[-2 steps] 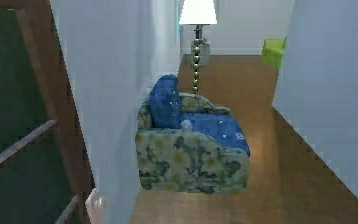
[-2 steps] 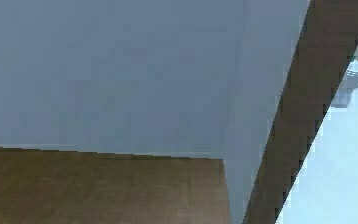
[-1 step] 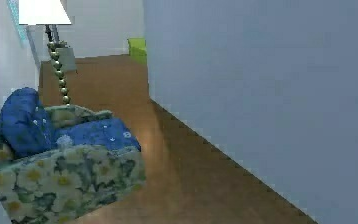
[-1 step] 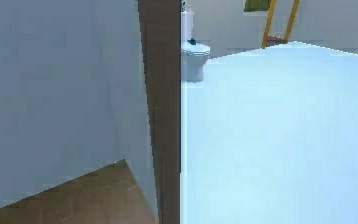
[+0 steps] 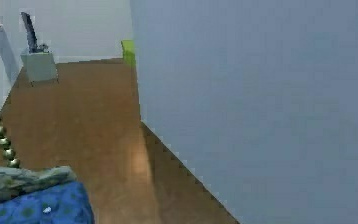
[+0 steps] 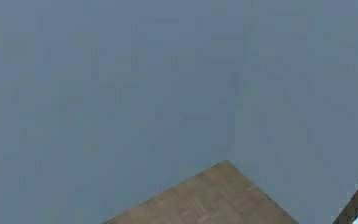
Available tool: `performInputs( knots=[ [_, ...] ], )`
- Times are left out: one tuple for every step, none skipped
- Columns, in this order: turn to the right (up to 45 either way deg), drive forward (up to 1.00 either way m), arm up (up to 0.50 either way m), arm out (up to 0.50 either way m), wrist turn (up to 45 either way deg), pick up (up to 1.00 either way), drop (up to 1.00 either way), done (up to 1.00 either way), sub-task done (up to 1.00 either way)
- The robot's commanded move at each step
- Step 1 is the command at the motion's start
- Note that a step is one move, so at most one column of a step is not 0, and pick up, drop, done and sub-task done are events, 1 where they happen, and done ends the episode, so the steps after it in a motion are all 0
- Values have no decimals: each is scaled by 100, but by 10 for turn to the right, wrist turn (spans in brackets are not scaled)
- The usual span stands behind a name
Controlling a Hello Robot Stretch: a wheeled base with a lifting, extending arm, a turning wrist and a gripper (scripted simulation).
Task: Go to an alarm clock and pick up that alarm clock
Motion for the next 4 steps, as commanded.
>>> performInputs(
  knots=[
    [60, 0, 0, 0, 0, 0, 0, 0, 0],
    [0, 85, 0, 0, 0, 0, 0, 0, 0],
    [-270, 0, 0, 0, 0, 0, 0, 0, 0],
    [0, 100, 0, 0, 0, 0, 0, 0, 0]
  ],
)
